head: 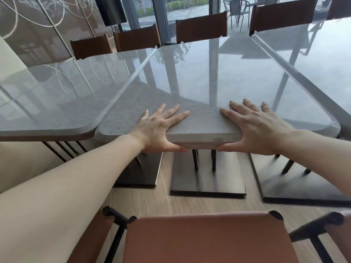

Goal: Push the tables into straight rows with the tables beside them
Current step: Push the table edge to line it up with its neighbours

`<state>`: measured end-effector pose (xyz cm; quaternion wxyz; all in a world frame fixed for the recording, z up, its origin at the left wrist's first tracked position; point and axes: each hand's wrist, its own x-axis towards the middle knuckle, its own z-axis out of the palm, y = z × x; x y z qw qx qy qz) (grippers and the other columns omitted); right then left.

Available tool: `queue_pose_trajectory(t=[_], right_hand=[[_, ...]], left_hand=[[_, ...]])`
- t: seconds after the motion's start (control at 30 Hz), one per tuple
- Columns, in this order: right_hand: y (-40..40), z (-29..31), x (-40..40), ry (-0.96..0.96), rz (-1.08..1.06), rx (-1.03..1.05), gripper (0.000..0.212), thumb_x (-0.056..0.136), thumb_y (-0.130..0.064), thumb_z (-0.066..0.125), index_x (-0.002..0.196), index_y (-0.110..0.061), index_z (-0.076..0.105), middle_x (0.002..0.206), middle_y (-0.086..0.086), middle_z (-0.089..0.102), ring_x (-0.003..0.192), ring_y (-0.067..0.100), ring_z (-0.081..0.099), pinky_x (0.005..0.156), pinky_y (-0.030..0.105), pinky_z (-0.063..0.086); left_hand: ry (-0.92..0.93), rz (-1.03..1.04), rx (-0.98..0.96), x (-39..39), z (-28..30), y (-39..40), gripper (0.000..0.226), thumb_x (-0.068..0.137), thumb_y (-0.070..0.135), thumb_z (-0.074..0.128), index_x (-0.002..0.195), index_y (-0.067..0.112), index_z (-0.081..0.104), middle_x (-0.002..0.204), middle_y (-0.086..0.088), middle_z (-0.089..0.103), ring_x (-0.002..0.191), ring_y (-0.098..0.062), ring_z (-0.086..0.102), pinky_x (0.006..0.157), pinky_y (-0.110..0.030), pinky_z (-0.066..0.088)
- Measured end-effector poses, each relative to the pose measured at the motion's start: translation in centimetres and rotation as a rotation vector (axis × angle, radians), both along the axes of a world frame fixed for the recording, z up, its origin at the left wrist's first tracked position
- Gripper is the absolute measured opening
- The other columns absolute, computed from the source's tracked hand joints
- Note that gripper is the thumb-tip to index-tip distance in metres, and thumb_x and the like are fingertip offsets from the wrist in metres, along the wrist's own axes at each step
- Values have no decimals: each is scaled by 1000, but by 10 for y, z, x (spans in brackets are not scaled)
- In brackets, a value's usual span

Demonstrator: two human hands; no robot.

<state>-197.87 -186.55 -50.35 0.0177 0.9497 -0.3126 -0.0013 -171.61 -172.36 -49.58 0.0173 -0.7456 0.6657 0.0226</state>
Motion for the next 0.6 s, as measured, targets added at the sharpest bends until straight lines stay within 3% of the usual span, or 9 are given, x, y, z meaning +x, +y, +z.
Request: queue_pose_trajectory(t=[0.1, 0.6], right_hand=[[-4, 0, 3, -2, -3, -3, 129, 53, -107, 14, 160, -36, 3, 169, -1, 8, 156, 31, 6, 123, 62, 12], [-27, 2, 17, -50, -13, -7, 132, 48, -108, 14, 160, -37, 13, 169, -3, 15, 156, 28, 11, 122, 57, 17]], left_hand=[[1, 5, -4, 0, 2, -4, 109, 67, 86, 58, 155, 56, 1, 169, 17, 0, 157, -24, -2, 122, -66, 2], [1, 15, -32, 13, 2, -30, 108, 68, 86, 62, 156, 55, 7, 170, 15, 4, 158, -25, 2, 121, -67, 4]])
